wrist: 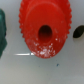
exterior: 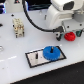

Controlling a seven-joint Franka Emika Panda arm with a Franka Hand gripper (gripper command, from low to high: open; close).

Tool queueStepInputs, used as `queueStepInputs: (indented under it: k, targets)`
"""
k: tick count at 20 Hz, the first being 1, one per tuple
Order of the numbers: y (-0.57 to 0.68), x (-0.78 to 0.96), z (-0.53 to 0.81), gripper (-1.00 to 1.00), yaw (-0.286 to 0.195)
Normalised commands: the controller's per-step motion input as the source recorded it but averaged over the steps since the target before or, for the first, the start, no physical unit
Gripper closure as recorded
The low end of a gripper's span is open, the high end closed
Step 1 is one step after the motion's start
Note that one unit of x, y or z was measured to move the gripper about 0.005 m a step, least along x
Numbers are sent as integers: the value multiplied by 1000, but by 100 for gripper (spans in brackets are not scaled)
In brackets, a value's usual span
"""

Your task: Insert the blue gear onto the right peg, followed by the red gear

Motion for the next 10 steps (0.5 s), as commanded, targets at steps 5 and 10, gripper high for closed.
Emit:
queueStepInputs:
  k: [5, 10]
  targets:
    - [6, -57, -43, 100, 0]
    - [153, 14, 43, 100, 0]
